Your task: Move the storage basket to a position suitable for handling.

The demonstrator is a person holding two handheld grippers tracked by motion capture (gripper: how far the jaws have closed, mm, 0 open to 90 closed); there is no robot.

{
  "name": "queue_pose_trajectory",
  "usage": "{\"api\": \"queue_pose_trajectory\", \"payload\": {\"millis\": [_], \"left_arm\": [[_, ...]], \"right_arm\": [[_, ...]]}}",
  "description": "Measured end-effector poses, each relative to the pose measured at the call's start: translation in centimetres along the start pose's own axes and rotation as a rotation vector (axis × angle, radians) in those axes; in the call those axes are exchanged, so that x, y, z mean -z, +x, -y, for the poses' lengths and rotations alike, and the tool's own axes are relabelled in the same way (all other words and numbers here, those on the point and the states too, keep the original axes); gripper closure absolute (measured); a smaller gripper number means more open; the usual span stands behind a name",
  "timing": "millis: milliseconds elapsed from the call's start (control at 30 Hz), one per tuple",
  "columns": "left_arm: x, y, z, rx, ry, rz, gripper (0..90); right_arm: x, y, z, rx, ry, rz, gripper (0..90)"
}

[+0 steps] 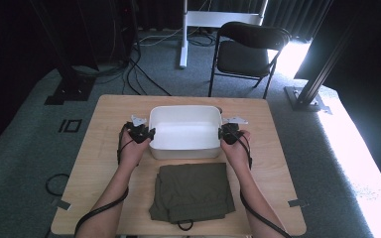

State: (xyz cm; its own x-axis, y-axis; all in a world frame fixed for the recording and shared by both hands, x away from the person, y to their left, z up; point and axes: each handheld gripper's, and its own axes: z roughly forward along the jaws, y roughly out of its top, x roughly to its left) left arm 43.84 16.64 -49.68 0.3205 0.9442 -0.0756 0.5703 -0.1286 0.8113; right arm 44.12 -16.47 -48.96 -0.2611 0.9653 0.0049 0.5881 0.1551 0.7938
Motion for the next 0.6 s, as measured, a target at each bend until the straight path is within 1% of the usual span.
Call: {"api": "queue_pose_trajectory", "payload": {"millis": [67, 100, 400, 600], "left_arm": [[-0.1, -0.2, -0.1, 0.0, 0.0, 0.003, 73.6], [-0.4, -0.5, -0.2, -0.002, 0.001, 0.007, 73.6], [-1.4, -1.9, -0.7, -0.009, -0.001, 0.026, 73.6], [-2.2, -3.2, -1.3, -0.029, 0.007, 0.038, 73.5]], "right_arm": [[0.0, -0.2, 0.0, -0.003, 0.001, 0.001, 80.9], [0.1, -0.7, 0.1, -0.01, 0.002, 0.006, 80.9], [0.6, -2.3, 0.4, -0.022, 0.0, 0.022, 80.8], [0.9, -3.6, 0.7, -0.039, 0.004, 0.034, 81.0]]}}
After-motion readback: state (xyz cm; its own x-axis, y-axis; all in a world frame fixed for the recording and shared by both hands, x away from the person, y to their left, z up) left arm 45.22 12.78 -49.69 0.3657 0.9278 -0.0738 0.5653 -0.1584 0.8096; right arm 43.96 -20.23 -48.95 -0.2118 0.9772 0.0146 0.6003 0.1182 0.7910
